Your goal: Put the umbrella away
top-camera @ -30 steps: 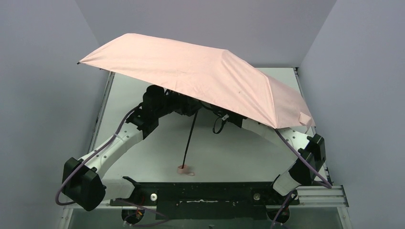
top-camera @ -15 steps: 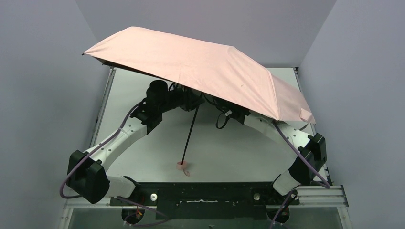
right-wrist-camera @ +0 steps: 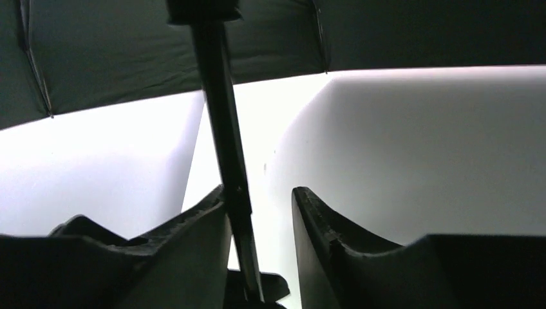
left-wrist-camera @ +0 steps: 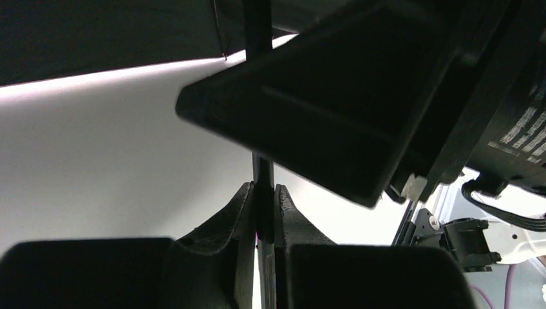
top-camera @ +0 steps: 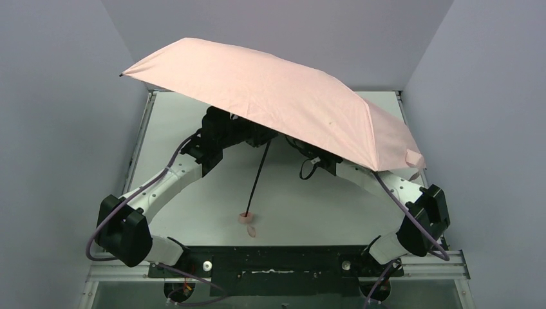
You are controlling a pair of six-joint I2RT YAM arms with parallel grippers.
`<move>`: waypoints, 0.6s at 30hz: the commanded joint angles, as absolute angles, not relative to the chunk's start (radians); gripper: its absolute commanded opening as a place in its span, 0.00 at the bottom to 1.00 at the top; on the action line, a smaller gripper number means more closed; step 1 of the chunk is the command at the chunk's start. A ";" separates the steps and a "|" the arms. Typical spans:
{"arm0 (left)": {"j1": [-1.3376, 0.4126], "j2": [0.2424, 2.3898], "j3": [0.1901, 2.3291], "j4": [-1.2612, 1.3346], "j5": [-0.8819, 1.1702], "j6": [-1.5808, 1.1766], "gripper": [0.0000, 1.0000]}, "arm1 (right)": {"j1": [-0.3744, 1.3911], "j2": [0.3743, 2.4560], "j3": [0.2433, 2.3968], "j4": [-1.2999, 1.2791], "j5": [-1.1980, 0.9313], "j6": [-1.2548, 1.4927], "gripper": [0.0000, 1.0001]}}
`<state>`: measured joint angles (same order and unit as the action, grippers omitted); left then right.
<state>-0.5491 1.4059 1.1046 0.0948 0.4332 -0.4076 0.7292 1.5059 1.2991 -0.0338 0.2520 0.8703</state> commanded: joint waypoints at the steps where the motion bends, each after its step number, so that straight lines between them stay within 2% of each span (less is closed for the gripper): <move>1: -0.538 1.401 1.138 0.131 0.444 -0.379 0.00 | 0.696 1.405 1.214 0.019 0.237 0.931 0.45; 4: -0.538 1.403 1.143 0.114 0.451 -0.369 0.00 | 0.689 1.361 1.133 0.080 0.218 0.893 0.56; 8: -0.535 1.404 1.150 0.106 0.455 -0.368 0.00 | 0.684 1.300 0.982 0.294 0.201 0.842 0.67; 14: -0.534 1.405 1.156 0.103 0.466 -0.366 0.00 | 0.678 1.294 0.834 0.683 0.205 0.747 0.78; 18: -0.534 1.406 1.154 0.105 0.466 -0.373 0.00 | 0.676 1.332 0.890 0.699 0.152 0.664 0.79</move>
